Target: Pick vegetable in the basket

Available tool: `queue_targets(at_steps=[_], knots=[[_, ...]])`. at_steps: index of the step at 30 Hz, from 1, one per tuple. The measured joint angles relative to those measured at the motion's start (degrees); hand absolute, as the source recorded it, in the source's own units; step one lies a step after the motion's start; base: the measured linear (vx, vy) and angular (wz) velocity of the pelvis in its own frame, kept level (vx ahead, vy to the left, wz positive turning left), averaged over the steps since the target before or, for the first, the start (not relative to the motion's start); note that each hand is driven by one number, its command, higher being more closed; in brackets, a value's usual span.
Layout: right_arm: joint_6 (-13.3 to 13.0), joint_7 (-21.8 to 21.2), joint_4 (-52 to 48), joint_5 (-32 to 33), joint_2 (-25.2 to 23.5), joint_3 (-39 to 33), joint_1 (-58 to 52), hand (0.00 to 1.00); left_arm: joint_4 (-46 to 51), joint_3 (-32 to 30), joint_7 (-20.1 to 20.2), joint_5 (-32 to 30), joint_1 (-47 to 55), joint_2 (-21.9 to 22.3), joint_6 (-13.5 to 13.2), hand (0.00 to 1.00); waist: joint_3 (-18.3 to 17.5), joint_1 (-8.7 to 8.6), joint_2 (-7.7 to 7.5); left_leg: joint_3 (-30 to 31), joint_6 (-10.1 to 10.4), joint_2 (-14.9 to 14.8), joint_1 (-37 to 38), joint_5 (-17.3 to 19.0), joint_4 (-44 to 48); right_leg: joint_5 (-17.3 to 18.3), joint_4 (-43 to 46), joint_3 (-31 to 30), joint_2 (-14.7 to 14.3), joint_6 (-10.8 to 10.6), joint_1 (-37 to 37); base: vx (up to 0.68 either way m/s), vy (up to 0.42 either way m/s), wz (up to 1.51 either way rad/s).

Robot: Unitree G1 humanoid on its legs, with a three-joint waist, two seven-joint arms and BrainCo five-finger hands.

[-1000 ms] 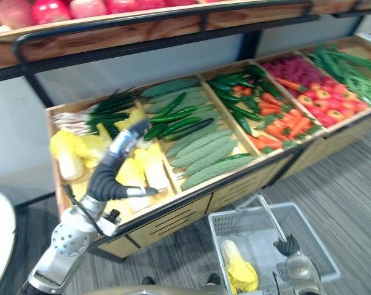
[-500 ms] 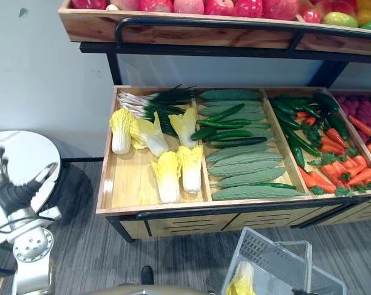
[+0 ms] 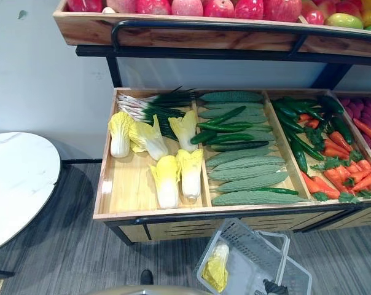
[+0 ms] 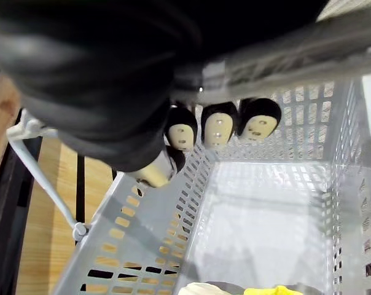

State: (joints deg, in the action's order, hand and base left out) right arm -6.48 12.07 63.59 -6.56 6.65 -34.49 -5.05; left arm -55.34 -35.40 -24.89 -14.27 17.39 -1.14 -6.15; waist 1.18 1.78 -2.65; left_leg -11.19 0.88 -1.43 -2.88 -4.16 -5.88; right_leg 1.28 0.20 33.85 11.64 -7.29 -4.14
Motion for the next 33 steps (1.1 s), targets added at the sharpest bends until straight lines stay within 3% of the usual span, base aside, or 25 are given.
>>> queue_targets(at_steps=[9, 18, 21, 23, 25, 26, 27, 28, 30, 33], knots=[[0.1, 0.4, 2.6, -0.3, 0.6, 1.3, 2.5, 1.0, -2.0, 9.2, 7.8, -0.1, -0.6, -1.8, 0.0, 0.0, 0.2, -0.29, -0.01, -2.3, 0.6, -0.6, 2.0, 1.0, 0.0, 0.9, 0.9, -2.8, -0.3, 0.4, 0.0, 0.05, -0.025, -0.15], [0.2, 0.5, 2.5, -0.1, 1.3, 1.5, 2.7, 1.0, -3.9, 16.0, 9.9, 0.2, -1.8, -1.9, -0.1, 0.0, 1.5, -0.34, 0.02, -4.8, 0.0, -0.2, 4.5, 2.5, 0.4, 2.2, 4.0, -5.5, 0.9, 0.1, 0.0, 0.04, 0.004, -0.14], [0.2, 0.9, 1.6, -0.1, 1.8, 1.1, 2.5, 1.0, -3.9, 18.8, 10.0, 0.2, -2.0, -2.2, -0.5, 0.0, 3.2, -1.08, 0.53, -6.5, -0.5, -0.5, 4.7, 6.2, 5.5, 2.4, 10.1, -9.4, 2.8, 0.4, 1.9, 0.02, 0.076, -0.29], [0.1, 0.7, 0.2, -0.1, 1.0, 1.9, 2.8, 1.0, -4.0, 21.8, 10.0, 0.1, -1.9, -3.8, -0.8, 0.0, 3.2, -0.66, 0.54, -10.6, -0.8, -1.8, 3.1, 8.1, 7.8, 0.4, 12.6, -15.0, 2.2, 1.4, 6.4, -0.02, 0.108, -1.01], [0.0, 0.5, -0.2, -0.1, 0.9, 3.5, 3.2, 1.0, -4.0, 22.8, 10.0, -1.3, -2.6, -5.1, -0.8, 0.0, 3.5, -0.6, 0.83, -14.3, -1.4, -3.4, 1.8, 8.8, 8.6, -4.1, 11.3, -17.4, 1.0, 1.8, 9.1, -0.03, 0.11, -1.1], [0.0, 0.3, -0.5, -0.1, 0.5, 3.7, 3.5, 1.0, -3.8, 22.9, 10.0, -2.8, -3.9, -6.0, -0.9, 0.0, 4.7, -0.76, 1.21, -17.1, -2.8, -4.5, 1.9, 8.6, 9.5, -8.0, 8.0, -17.3, -0.2, 1.9, 9.1, -0.09, 0.072, -0.98], [0.0, 0.2, -0.9, -0.1, 0.2, 4.3, 4.1, 1.0, -3.2, 23.3, 9.9, -3.3, -4.2, -6.3, -1.2, 0.0, 5.9, -0.72, 1.63, -19.8, -3.9, -5.4, 1.5, 8.8, 9.4, -6.5, 10.3, -14.2, 0.2, 2.8, 9.3, -0.13, 0.1, -1.02], [-0.1, 0.1, -1.5, -0.1, 0.3, 4.5, 4.3, 1.0, -2.7, 23.3, 9.9, -4.1, -4.2, -6.7, -1.3, 0.0, 6.6, -1.21, 1.27, -21.6, -4.2, -5.3, 1.6, 8.8, 9.3, -2.6, 17.5, -9.9, 2.0, 4.5, 10.3, -0.14, 0.081, -0.85], [-0.1, -0.1, -1.9, -0.2, 0.9, 4.6, 4.5, 1.0, -2.0, 23.3, 10.0, -4.5, -3.8, -7.0, -1.1, 0.0, 6.7, -1.33, 0.94, -26.2, -4.5, -5.8, 3.0, 8.9, 9.0, 2.8, 29.3, -2.8, 4.8, 5.9, 8.6, -0.06, 0.073, -1.0], [-0.1, -0.2, -1.2, -0.3, 0.9, 5.7, 5.1, 1.0, -1.8, 23.3, 10.0, -4.4, -3.4, -6.9, -0.9, 0.0, 6.6, -0.89, 0.83, -31.7, -4.5, -6.0, 4.0, 8.9, 9.2, 3.3, 32.9, -1.3, 5.5, 5.8, 4.4, -0.04, -0.008, -1.26]])
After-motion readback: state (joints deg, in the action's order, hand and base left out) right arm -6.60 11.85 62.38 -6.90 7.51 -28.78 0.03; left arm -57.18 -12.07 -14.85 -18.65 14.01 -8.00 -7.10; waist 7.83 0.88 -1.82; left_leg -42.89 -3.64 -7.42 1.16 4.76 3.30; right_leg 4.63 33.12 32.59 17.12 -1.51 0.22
